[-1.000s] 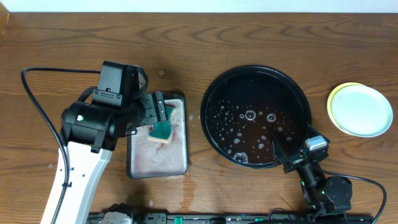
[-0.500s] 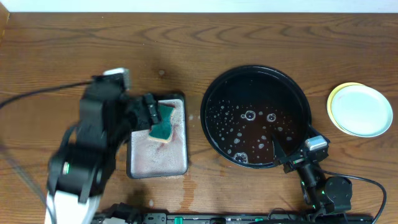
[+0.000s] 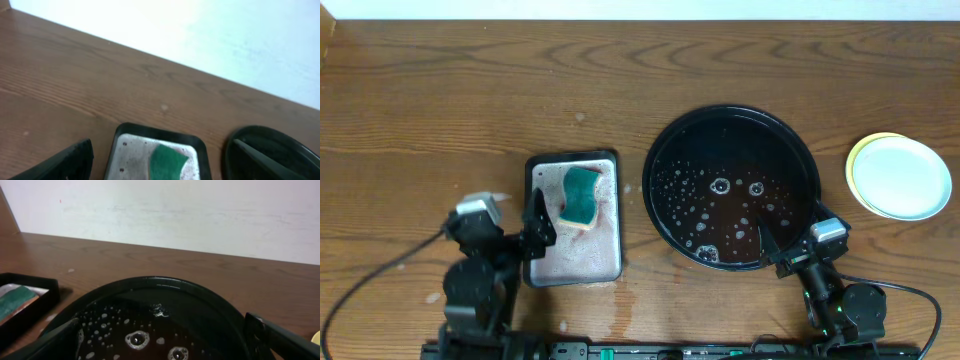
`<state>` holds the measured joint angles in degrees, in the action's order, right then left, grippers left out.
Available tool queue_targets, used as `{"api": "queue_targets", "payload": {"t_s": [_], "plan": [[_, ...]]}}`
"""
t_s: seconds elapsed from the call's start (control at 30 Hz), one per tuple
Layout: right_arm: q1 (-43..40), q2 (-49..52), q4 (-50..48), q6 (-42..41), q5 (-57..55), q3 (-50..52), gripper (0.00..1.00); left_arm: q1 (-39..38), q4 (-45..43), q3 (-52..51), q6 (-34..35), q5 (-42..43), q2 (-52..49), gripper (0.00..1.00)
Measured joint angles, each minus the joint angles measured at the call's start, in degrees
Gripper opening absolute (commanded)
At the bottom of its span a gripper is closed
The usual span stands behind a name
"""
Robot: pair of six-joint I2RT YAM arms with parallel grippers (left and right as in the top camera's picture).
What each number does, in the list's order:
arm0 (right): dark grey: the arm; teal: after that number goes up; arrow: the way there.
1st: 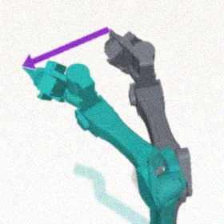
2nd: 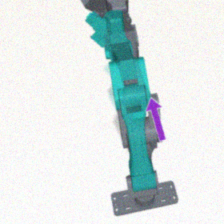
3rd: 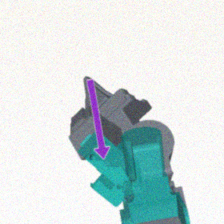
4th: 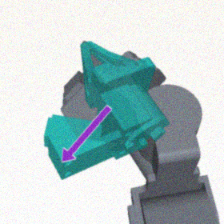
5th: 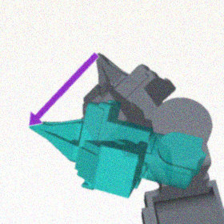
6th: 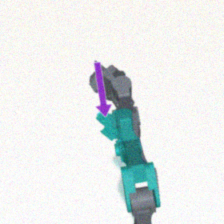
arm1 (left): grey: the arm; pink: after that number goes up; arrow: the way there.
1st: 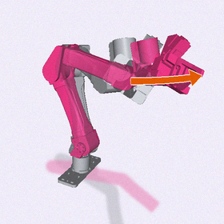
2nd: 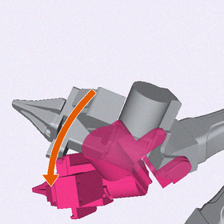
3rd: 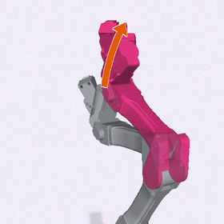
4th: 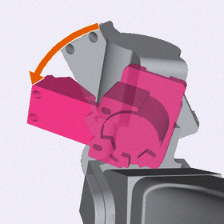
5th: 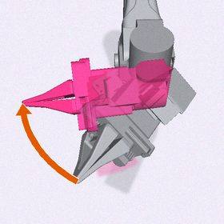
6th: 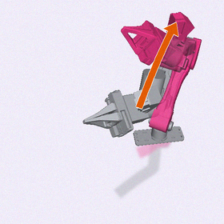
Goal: Clean dirty plates on tray and stack at the side
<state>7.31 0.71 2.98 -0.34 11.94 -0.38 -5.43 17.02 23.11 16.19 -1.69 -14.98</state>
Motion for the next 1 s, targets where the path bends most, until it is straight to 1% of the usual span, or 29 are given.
{"api": "queue_targets", "payload": {"t_s": [0.13, 0.23, 0.53, 1.0], "plan": [[0.00, 0.00, 0.00, 0.00, 0.00, 0.00, 0.99, 0.09, -2.36, -7.21, -0.02, -0.20, 9.03, 0.87], [0.00, 0.00, 0.00, 0.00, 0.00, 0.00, 0.99, 0.13, -3.89, -11.10, 0.02, -0.46, 13.62, 0.87], [0.00, -0.04, 0.13, 0.00, 0.00, 0.00, 0.99, 0.35, -13.55, -20.81, 0.11, -1.66, 14.19, 0.87], [0.00, -0.02, 0.02, 0.00, 0.00, 0.00, 0.99, 0.42, -14.03, -20.96, 0.28, -1.70, 14.38, 0.87]]}}
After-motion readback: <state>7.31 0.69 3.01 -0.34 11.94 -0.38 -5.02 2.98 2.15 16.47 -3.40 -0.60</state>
